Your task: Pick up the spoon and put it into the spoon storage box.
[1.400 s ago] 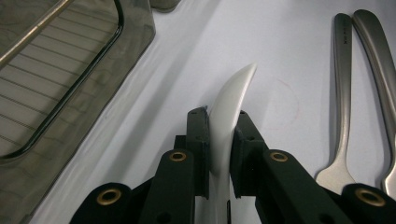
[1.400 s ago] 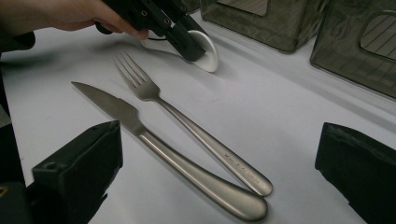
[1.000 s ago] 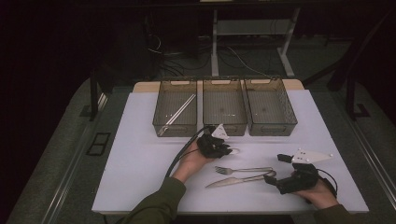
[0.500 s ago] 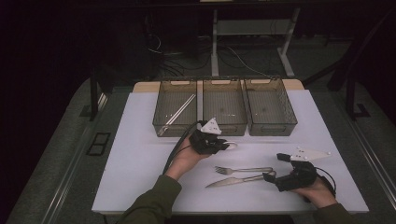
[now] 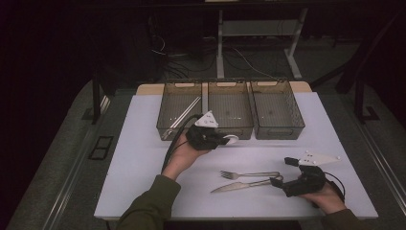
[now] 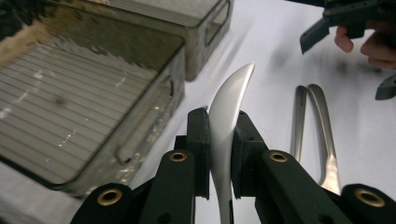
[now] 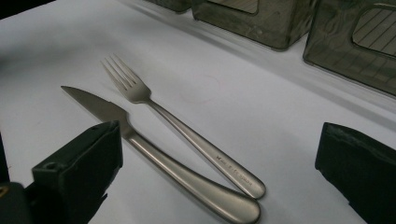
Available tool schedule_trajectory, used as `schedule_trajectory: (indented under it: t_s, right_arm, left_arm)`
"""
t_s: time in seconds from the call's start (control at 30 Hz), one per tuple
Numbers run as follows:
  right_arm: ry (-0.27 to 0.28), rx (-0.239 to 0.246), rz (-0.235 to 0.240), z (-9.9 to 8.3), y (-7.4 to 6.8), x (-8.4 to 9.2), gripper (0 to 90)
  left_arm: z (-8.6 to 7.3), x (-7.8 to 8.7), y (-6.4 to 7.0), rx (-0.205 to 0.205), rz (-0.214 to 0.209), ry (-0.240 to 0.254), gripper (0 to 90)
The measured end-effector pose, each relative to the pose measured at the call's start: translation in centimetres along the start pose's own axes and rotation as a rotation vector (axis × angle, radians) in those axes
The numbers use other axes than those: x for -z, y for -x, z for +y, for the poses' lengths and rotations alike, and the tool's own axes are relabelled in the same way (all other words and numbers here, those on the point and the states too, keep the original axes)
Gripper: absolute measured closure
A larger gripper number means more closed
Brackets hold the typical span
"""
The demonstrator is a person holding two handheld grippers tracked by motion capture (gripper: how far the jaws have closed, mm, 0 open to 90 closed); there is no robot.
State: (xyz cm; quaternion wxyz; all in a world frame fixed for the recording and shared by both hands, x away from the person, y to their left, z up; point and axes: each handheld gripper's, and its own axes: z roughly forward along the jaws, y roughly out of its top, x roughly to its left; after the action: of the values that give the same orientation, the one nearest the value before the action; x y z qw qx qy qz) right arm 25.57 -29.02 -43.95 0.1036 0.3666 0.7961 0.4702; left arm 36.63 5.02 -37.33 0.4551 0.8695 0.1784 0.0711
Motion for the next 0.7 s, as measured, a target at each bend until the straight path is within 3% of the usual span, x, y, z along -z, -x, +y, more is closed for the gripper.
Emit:
schedule_trajectory:
  t_s: [0.33, 0.7]
  right_arm:
    - [0.010, 0.005, -0.002, 0.0, 0.1, 0.1, 0.8]
    - [0.017, 0.001, 0.002, 0.0, 0.0, 0.2, 0.8]
  left_arm:
    - [2.9, 0.9, -1.7, -0.021, 0.013, 0.013, 79.3]
    - [6.0, -0.9, -3.8, -0.037, 0.035, -0.012, 79.3]
